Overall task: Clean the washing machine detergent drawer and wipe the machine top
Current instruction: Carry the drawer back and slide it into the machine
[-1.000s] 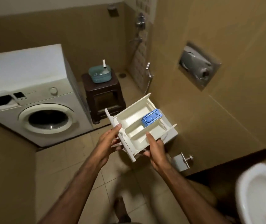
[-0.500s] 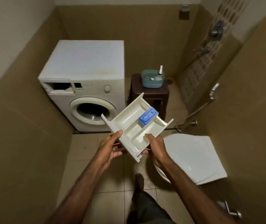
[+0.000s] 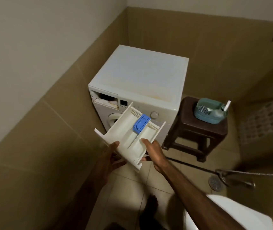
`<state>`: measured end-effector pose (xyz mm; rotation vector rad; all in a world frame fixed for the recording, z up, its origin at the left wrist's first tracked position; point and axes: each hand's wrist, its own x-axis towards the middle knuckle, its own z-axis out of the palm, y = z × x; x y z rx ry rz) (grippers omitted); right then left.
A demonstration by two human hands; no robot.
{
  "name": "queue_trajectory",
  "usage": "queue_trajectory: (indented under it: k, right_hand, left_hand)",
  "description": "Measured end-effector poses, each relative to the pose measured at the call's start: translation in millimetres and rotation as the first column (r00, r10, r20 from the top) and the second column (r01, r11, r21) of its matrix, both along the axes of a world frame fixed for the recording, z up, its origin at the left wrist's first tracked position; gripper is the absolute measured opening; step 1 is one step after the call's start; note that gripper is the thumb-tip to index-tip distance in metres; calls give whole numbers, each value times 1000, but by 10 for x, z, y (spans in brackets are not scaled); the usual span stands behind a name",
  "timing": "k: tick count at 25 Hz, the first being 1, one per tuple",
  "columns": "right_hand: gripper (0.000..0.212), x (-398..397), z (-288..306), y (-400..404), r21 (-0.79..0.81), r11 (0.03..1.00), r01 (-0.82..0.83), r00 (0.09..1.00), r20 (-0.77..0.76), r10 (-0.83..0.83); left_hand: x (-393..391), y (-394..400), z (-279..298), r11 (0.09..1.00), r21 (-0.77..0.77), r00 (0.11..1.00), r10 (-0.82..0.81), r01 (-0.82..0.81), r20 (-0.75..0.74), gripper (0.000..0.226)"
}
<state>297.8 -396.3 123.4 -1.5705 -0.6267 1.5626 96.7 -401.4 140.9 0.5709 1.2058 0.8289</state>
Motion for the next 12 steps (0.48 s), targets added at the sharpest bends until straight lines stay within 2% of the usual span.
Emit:
queue_trajectory:
  k: [4,7,10,12]
  right_hand:
    - [40,-210,-54,658,-32,988,-152,988,1,152]
    - [40,-424,-61,1121,-61,961,-269,963,3,269]
    - [39,-650,-77,1523,-92,935,-342,939,7,344]
    - [49,-744,-122,1750,-122,925,-359,928,57,368]
  left_hand:
    - [-232,408,-123,991,-43,992,123,-123,-1,58]
    - [-483,731,-233,980,-68,983,186,-186,-7,67]
    - [-778,1075,-376,970,-93,974,222,-225,-40,100]
    - [-944,1277,-478,963,-119,970,238,-242,-50,107]
